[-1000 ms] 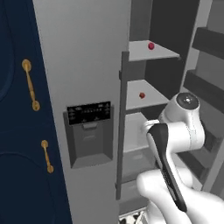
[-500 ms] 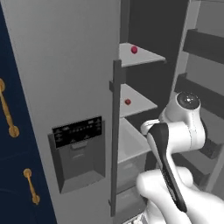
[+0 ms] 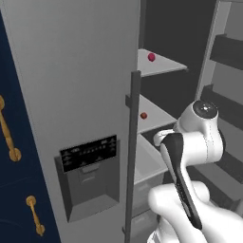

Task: Take the strawberry from the fridge and place it on top of the pancake, located on the dining counter.

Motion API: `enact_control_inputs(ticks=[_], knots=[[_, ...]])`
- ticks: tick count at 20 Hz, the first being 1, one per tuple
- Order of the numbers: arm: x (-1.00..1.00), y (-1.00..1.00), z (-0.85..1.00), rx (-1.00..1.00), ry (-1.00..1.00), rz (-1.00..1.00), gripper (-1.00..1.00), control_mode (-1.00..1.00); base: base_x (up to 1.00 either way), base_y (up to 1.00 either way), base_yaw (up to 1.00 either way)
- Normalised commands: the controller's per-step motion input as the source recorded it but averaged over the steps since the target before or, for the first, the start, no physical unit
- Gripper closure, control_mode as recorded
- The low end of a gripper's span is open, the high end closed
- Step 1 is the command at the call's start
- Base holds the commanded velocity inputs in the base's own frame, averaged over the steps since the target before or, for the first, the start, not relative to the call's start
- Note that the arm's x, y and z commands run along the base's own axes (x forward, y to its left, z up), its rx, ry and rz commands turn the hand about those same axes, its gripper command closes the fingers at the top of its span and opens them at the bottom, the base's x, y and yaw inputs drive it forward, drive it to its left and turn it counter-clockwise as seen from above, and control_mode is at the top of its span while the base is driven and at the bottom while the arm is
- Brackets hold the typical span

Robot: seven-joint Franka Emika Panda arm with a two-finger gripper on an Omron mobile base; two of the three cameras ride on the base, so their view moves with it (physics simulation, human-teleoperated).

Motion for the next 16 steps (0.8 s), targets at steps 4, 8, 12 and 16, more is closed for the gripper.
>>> enact_control_inputs(ticks=[4,8,12,16], knots=[[0.00,0.00,0.00,0.00,0.00,0.00,-1.00,1.00,0.89,-0.04,0.09],[0.00,0.00,0.00,0.00,0.00,0.00,-1.00,1.00,0.90,-0.38,0.22],[0.00,0.00,0.00,0.00,0.00,0.00,-1.00,1.00,0.57,-0.49,0.34],[0.00,0.00,0.00,0.00,0.00,0.00,-1.00,1.00,0.27,-0.37,0.14]])
